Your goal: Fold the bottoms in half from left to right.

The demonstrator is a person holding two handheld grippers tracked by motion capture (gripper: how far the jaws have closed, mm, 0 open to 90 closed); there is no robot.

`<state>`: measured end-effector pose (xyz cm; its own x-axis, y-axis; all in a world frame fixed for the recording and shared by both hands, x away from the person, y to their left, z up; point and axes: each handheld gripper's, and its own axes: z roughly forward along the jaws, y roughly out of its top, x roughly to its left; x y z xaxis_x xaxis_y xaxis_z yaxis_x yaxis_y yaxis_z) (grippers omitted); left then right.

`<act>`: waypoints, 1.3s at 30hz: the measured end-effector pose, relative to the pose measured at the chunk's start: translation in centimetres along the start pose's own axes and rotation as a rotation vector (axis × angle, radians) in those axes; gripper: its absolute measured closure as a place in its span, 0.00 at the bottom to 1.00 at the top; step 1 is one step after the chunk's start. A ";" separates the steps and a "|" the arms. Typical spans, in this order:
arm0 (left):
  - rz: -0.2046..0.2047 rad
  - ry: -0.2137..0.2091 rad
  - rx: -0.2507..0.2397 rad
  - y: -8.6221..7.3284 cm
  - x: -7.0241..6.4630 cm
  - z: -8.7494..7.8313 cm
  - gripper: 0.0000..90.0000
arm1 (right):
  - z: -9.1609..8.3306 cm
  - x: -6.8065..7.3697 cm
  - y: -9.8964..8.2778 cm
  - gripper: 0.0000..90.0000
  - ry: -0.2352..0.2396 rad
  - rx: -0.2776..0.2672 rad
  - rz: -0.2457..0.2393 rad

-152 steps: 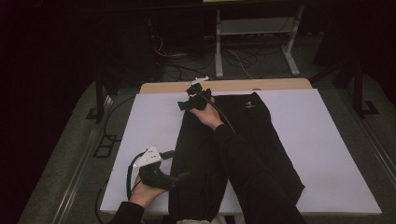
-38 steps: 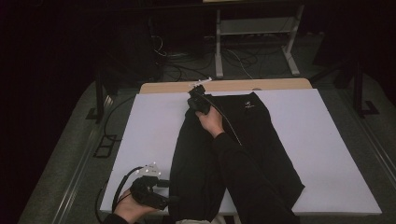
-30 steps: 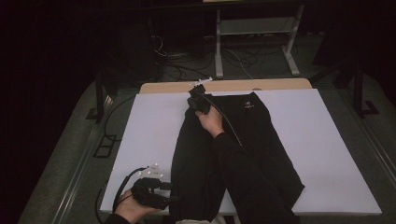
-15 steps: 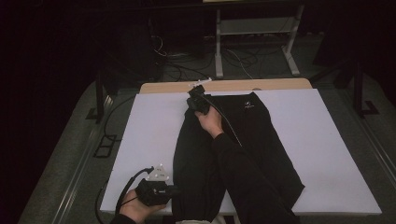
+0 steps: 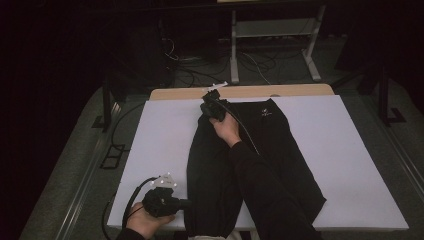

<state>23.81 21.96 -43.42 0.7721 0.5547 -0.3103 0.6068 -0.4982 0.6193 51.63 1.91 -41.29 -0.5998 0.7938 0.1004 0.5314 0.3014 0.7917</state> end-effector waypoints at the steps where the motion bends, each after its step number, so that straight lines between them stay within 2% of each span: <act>1: -0.010 -0.014 -0.019 0.0 0.1 -0.2 0.99 | -0.1 -0.1 0.1 0.95 0.000 -0.001 0.003; 2: -0.026 -0.027 -0.048 0.1 0.3 -0.6 0.99 | -0.3 -0.2 0.2 0.95 0.000 -0.004 0.006; 5: -0.038 -0.043 -0.096 0.3 0.5 -1.2 0.99 | -0.6 -0.6 0.4 0.95 -0.004 -0.010 0.010; 11: -0.030 -0.052 -0.136 0.9 0.3 -1.9 0.99 | -1.2 -1.3 0.7 0.95 -0.007 -0.015 0.018; 19: -0.008 -0.107 -0.140 1.6 -0.9 -1.3 0.98 | -1.8 -1.9 1.0 0.95 -0.009 -0.021 0.013; 25: 0.001 -0.125 -0.158 2.0 -1.3 -0.7 0.98 | -2.3 -2.4 1.1 0.95 -0.005 -0.022 0.031; 34: 0.058 -0.174 -0.149 3.4 -2.6 0.4 0.98 | -3.8 -3.5 1.5 0.94 -0.021 -0.028 0.032; 39: 0.074 -0.194 -0.151 4.0 -3.1 1.1 0.98 | -4.6 -4.2 1.2 0.94 -0.024 -0.033 0.042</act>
<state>24.08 17.53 -40.79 0.8441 0.3749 -0.3834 0.5232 -0.4193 0.7419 52.03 -3.49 -37.93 -0.5628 0.8179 0.1195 0.5355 0.2506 0.8065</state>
